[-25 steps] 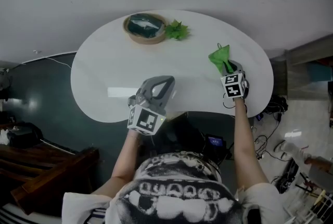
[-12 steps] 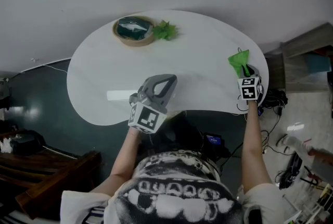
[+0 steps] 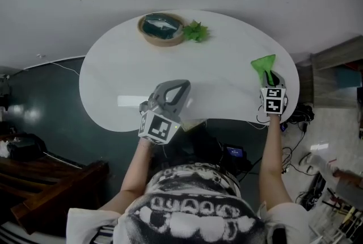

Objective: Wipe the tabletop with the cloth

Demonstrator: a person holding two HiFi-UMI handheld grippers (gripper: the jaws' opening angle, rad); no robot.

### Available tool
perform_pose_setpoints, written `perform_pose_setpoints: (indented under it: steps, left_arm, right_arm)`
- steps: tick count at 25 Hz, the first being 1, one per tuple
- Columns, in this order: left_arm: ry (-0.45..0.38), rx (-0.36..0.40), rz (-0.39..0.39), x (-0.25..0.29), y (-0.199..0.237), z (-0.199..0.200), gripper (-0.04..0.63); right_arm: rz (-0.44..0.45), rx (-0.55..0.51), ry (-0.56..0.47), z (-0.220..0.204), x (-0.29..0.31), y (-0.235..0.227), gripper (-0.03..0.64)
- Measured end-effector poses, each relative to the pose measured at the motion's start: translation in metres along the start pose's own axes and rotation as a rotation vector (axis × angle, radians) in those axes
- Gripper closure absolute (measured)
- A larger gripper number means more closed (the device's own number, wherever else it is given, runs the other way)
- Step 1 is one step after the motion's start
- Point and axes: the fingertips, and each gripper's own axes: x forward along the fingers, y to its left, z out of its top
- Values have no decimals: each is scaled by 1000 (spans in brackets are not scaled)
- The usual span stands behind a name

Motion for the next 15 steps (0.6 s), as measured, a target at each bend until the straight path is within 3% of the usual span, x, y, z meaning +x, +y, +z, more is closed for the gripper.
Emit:
perform_pose_setpoints:
  steps: [6, 15]
  left_arm:
    - [21, -27, 67, -68, 35, -37, 589]
    - [50, -26, 88, -184, 98, -101, 589]
  right_arm:
    - [63, -41, -82, 63, -6, 87, 563]
    - [166, -103, -151, 153, -5, 256, 563]
